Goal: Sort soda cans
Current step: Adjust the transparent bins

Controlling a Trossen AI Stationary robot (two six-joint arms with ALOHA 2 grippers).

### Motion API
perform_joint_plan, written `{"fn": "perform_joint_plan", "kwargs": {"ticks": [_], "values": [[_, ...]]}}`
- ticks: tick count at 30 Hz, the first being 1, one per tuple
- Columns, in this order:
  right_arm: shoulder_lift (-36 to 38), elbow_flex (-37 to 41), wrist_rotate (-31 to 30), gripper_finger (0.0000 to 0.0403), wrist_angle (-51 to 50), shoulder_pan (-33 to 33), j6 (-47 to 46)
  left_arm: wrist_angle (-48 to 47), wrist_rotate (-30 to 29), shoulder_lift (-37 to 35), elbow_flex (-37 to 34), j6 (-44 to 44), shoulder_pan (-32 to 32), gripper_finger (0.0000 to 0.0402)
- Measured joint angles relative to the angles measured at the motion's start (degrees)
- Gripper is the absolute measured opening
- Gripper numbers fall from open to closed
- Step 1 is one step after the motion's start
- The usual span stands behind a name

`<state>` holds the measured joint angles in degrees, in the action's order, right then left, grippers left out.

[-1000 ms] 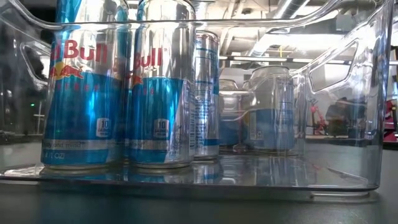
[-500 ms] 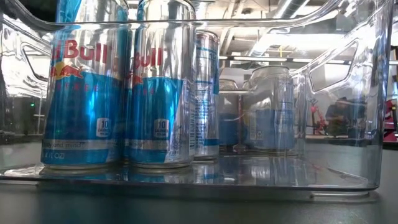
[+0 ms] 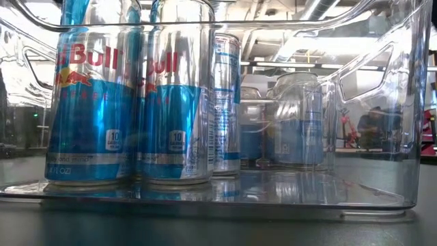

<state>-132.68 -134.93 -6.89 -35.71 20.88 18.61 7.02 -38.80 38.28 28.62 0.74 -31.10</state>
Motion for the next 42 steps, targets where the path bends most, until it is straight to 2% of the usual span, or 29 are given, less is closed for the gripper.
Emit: {"fn": "perform_joint_plan", "kwargs": {"ticks": [3,8,12,17,23,27,34,42], "values": [[0.00,0.11,8.83,0.0001,0.27,-3.84,2.66,0.19,5.40,0.34,0.00,-1.92,4.76,0.0000],[0.06,2.76,13.66,0.0001,-0.01,-8.32,5.52,0.56,11.79,0.03,0.00,-5.54,12.25,0.0000],[0.06,5.02,18.27,0.0000,7.38,-10.92,6.76,1.02,16.27,-0.51,0.00,-7.96,18.64,0.0000],[1.06,5.09,19.18,0.0000,15.11,-13.09,6.67,1.65,20.90,-2.44,0.00,-8.47,25.78,0.0000],[8.94,8.66,19.23,0.0000,16.35,-14.02,8.66,1.48,25.79,-5.75,0.00,-9.22,31.57,0.0000],[18.63,21.27,19.01,0.0000,24.76,-17.02,6.59,1.23,26.77,-6.78,0.00,-9.95,33.96,0.0000],[41.91,53.82,12.75,0.0000,37.77,-21.26,4.74,-4.60,28.10,-5.97,0.00,-7.80,36.78,0.0000],[67.89,86.56,2.17,0.0000,41.14,-22.93,-7.32,-10.36,28.23,-0.11,0.00,-4.15,39.46,0.0000]]}}
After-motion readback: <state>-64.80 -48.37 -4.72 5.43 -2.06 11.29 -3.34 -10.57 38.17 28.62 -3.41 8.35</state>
